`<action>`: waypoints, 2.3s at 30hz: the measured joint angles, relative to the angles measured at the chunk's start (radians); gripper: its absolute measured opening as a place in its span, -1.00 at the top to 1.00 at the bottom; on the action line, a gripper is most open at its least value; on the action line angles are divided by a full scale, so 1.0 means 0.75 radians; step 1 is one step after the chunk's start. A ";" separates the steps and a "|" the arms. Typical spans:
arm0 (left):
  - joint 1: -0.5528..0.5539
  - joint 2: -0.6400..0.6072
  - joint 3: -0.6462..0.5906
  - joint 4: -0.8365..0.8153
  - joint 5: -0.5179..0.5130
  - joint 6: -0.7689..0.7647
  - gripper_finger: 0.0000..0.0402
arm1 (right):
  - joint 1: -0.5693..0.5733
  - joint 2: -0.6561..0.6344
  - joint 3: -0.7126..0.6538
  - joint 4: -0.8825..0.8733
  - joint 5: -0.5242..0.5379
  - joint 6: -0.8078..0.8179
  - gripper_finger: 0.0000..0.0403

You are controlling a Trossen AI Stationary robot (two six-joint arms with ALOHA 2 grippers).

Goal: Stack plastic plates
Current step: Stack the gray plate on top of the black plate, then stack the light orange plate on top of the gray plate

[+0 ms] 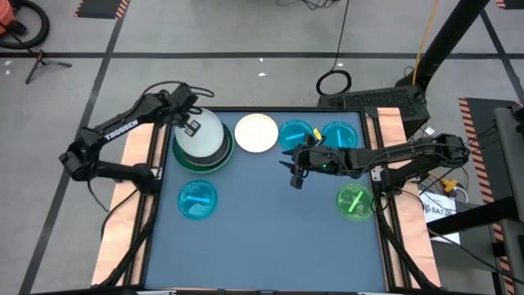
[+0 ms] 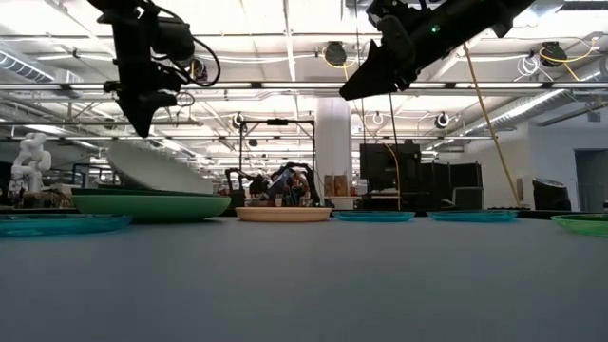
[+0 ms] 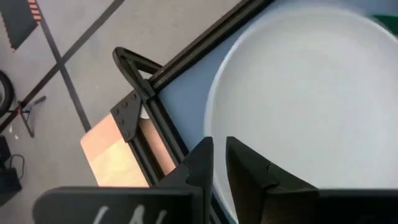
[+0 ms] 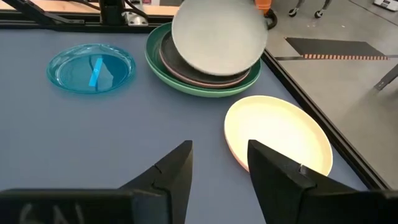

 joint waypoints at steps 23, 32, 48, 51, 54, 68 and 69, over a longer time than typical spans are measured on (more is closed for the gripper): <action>-0.321 -0.078 -0.018 0.111 0.143 0.033 0.69 | -0.001 -0.001 -0.044 -0.005 0.001 0.042 0.28; -0.632 -0.315 -0.214 0.305 0.145 0.036 0.69 | -0.002 -0.001 -0.049 0.025 0.004 0.117 0.28; -0.855 -0.707 -0.536 0.689 0.011 0.060 0.69 | -0.046 0.161 -0.050 0.173 0.107 0.280 0.28; -0.855 -0.792 -0.555 0.697 -0.005 0.064 0.69 | -0.054 0.240 -0.048 0.278 0.073 0.271 0.28; -0.855 -0.877 -0.597 0.756 -0.005 0.050 0.69 | -0.077 0.314 0.017 0.294 0.072 0.269 0.28; -0.840 -1.110 -0.708 0.821 -0.155 0.137 0.69 | -0.233 0.682 0.633 -0.196 0.002 0.095 0.28; -0.840 -1.119 -0.708 0.819 -0.158 0.134 0.69 | -0.244 0.709 0.670 -0.231 0.002 0.094 0.28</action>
